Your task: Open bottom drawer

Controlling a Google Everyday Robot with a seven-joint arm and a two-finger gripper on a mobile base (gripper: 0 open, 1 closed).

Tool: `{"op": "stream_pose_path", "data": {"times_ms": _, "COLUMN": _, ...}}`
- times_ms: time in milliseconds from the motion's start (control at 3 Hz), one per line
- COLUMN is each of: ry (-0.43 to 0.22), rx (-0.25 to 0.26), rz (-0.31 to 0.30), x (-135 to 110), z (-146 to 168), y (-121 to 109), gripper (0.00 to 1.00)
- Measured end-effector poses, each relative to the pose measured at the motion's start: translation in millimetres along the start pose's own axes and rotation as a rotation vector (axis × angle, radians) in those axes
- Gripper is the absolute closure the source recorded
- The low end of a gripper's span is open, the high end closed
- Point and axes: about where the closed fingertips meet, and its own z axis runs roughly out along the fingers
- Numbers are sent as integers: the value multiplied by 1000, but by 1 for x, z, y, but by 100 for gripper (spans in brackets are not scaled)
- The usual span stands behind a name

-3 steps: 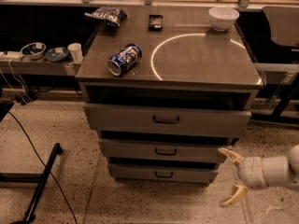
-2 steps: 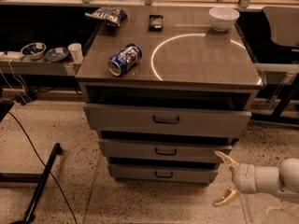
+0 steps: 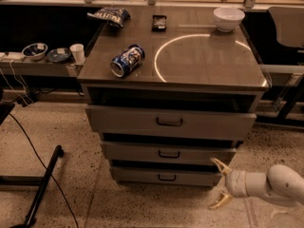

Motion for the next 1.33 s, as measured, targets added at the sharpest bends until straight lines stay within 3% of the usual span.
{"op": "stream_pose_path", "data": {"times_ms": 333, "ry": 42, "rx": 88, "rz": -56, "x": 35, "z": 31, "y": -6, "gripper": 0}}
{"op": "stream_pose_path", "data": {"times_ms": 667, "ry": 38, "rx": 220, "rz": -172, "x": 45, "z": 20, "y": -36, "gripper": 0}}
{"op": "stream_pose_path", "data": {"times_ms": 1000, "ry": 48, "rx": 218, "rz": -194, "x": 46, "z": 24, "y": -36, "gripper": 0}}
{"op": "stream_pose_path", "data": {"times_ms": 1333, "ry": 70, "rx": 137, "rz": -215, "x": 87, "z": 55, "y": -20, "gripper": 0}}
